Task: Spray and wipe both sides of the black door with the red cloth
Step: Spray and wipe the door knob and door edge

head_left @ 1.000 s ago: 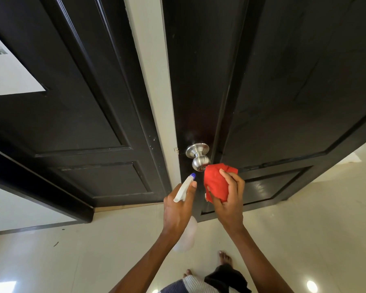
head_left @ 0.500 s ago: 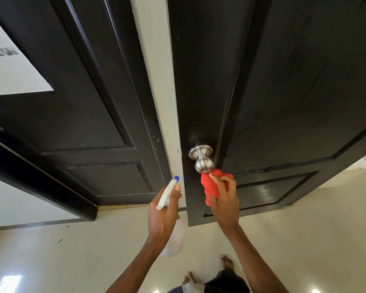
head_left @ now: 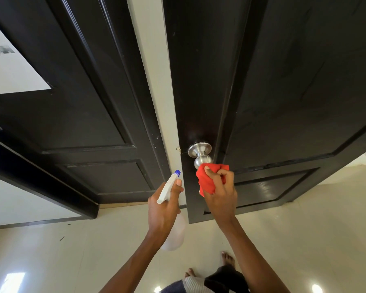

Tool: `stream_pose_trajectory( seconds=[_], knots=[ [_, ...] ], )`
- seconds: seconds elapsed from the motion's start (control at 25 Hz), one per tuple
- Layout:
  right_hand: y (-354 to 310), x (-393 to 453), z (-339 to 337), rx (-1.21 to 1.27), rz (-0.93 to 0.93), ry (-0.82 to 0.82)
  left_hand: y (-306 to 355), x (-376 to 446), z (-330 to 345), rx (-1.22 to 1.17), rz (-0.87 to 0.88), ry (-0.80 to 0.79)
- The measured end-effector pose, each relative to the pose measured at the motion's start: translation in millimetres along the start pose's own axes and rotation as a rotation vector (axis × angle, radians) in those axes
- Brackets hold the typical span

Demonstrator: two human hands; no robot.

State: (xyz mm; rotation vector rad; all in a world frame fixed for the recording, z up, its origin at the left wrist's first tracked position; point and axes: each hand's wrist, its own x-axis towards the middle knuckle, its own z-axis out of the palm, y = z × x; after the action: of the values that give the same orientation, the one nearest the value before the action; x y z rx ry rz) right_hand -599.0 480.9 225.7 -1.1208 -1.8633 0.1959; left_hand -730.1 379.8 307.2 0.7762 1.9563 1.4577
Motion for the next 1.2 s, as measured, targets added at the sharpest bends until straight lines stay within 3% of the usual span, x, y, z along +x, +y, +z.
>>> stream_pose_trajectory(
  seconds=[0.2,0.32,0.4,0.48,0.6,0.68,0.8,0.88,1.2],
  knots=[
    [4,-4,3,0.046,0.064,-0.001,3,2,0,0.014,0.007,0.005],
    [-17,-6,7,0.299,0.358,0.004,7,0,0,0.003,0.012,0.004],
    [-33,-7,10,0.400,0.440,0.018,9,-1,-1,-0.006,0.010,0.011],
    [-26,-4,7,0.284,0.286,0.006,10,-1,-3,-0.014,0.022,0.009],
    [7,2,-4,-0.098,-0.046,-0.046,9,0,-4,-0.006,0.041,0.003],
    [14,2,-10,-0.110,0.024,-0.032,8,0,-3,0.008,0.038,-0.002],
    [3,11,-12,0.126,0.170,0.036,10,-2,0,-0.002,0.034,-0.005],
    [1,20,-11,0.171,0.116,0.037,10,-2,1,-0.009,0.029,-0.005],
    [18,12,-13,-0.136,-0.138,-0.001,13,0,9,-0.017,0.041,-0.034]
  ],
)
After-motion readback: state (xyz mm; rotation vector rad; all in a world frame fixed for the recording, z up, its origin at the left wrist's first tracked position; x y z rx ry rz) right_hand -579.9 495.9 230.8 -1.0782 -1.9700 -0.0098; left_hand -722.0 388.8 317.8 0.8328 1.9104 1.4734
